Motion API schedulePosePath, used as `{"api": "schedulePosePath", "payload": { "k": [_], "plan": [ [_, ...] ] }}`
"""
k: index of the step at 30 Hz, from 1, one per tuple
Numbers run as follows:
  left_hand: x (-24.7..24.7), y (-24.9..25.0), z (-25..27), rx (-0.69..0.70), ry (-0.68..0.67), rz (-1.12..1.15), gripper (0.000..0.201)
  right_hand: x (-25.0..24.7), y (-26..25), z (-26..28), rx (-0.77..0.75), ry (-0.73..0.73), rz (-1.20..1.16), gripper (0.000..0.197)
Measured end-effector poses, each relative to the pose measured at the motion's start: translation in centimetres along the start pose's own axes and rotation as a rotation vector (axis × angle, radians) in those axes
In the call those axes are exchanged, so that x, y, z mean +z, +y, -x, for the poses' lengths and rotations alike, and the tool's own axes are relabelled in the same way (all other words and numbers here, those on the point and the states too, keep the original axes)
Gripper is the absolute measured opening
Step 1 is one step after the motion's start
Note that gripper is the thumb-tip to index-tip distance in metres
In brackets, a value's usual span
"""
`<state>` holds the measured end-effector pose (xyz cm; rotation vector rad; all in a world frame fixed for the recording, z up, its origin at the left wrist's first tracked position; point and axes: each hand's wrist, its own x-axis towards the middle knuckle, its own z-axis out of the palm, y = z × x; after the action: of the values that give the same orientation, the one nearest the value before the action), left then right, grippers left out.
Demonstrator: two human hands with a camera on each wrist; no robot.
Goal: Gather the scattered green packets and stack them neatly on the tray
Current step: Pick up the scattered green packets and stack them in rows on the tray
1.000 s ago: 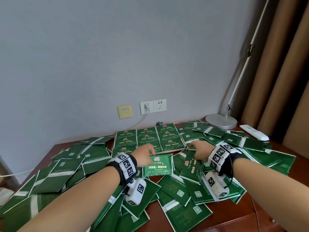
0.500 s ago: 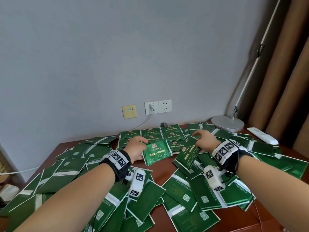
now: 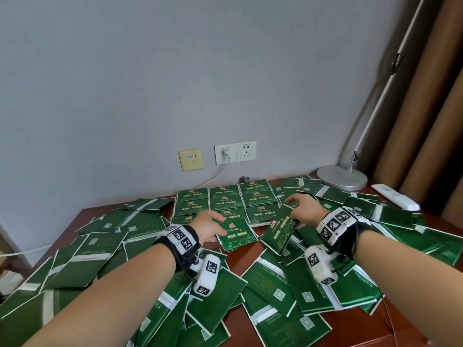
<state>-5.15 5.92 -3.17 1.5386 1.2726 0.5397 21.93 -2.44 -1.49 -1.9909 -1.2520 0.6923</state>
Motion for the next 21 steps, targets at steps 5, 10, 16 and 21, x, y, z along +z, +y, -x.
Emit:
{"api": "schedulePosePath", "payload": {
  "k": [5,10,16,21],
  "plan": [
    [-0.5,0.2,-0.7,0.019,0.031,0.012,0.035,-0.2,-0.4,-0.6,-0.034,0.034,-0.077,0.043],
    [-2.9,0.4,-1.6,0.051,0.09,0.154,0.032,0.1,-0.8,-2.3,-0.037,0.062,-0.228,0.045],
    [-6.7,-1.0,-3.6,0.052,0.205,0.182,0.023,1.4,-0.7,-5.5,0.031,0.065,-0.315,0.039],
    [-9.4,-2.0,-5.1,0.023,0.261,0.145,0.02,2.3,-0.6,-7.5,0.104,0.078,-0.372,0.034]
  ]
}}
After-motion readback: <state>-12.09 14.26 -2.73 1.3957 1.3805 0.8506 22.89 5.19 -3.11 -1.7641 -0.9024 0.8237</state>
